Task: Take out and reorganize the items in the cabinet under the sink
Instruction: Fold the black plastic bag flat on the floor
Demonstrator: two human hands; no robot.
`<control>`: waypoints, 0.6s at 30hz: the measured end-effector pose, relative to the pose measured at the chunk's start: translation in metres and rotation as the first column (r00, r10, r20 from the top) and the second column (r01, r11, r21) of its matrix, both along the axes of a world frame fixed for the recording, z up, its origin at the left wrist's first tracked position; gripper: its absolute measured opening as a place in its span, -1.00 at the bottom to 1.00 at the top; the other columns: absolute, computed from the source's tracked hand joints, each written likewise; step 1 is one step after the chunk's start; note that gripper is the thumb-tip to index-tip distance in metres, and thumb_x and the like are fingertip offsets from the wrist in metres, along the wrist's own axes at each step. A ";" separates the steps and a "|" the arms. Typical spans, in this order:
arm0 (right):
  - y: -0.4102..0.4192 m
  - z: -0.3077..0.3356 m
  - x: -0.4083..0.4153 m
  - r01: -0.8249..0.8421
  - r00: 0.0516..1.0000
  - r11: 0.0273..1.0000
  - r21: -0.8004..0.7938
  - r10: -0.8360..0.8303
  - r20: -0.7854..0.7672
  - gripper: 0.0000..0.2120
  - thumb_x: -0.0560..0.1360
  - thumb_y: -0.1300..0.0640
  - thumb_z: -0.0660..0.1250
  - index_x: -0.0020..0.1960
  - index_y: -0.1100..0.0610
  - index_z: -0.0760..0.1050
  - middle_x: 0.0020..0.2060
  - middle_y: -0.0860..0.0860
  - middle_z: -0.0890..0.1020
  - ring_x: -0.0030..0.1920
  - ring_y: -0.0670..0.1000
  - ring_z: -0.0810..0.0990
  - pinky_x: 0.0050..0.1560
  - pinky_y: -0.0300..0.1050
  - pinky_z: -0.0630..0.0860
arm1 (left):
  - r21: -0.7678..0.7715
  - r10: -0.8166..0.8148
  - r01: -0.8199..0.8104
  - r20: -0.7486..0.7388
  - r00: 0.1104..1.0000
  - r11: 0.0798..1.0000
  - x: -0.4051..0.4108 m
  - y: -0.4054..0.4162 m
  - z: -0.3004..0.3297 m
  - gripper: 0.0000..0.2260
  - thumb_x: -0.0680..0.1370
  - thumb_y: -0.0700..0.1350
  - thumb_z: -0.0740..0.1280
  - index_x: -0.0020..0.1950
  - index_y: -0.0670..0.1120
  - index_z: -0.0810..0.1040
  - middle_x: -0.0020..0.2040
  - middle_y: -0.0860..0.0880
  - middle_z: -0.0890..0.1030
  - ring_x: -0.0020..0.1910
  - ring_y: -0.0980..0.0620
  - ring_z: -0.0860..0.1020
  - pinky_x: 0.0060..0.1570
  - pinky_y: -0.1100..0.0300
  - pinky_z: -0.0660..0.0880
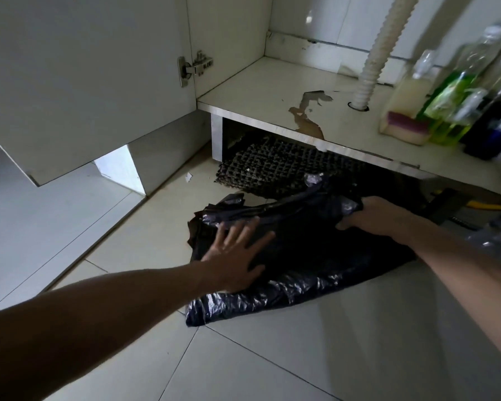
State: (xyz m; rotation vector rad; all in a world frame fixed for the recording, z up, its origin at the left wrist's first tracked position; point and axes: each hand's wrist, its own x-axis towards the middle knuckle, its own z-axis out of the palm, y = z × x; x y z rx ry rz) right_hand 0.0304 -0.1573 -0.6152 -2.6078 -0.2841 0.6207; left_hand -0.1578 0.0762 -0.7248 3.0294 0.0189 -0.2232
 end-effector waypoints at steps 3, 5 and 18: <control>0.026 0.018 -0.019 -0.175 0.975 0.970 -0.170 0.195 0.105 -0.50 0.30 -0.05 0.57 0.10 0.20 0.55 -0.01 0.09 0.60 -0.02 0.10 0.58 -0.06 -0.11 0.51 | -0.052 0.026 -0.041 -0.268 0.963 0.998 0.015 -0.035 -0.006 -0.30 0.56 0.35 0.07 0.53 0.31 -0.32 0.58 -0.07 -0.35 0.57 -0.26 -0.14 0.42 -0.40 0.04; 0.046 0.029 -0.042 -0.242 0.956 0.946 -0.213 0.270 0.114 -0.59 0.36 -0.03 0.51 0.09 0.16 0.52 -0.04 0.09 0.58 -0.08 0.08 0.55 -0.20 -0.15 0.48 | -0.009 0.078 -0.089 -0.394 0.916 0.996 0.025 -0.048 -0.008 -0.25 0.53 0.39 0.10 0.55 0.27 -0.29 0.60 -0.10 -0.27 0.56 -0.28 -0.09 0.40 -0.34 0.16; 0.133 -0.008 -0.171 -0.538 0.843 0.823 -0.184 0.525 -0.117 -0.41 0.52 -0.03 0.34 0.44 0.24 0.33 0.23 0.18 0.59 0.18 0.14 0.60 0.00 -0.18 0.46 | -0.741 0.539 -0.640 -0.630 0.558 -0.203 0.011 0.106 0.047 -0.49 0.66 0.17 0.08 0.20 -0.28 0.45 -0.04 -0.28 0.57 -0.08 -0.25 0.58 -0.07 -0.17 0.58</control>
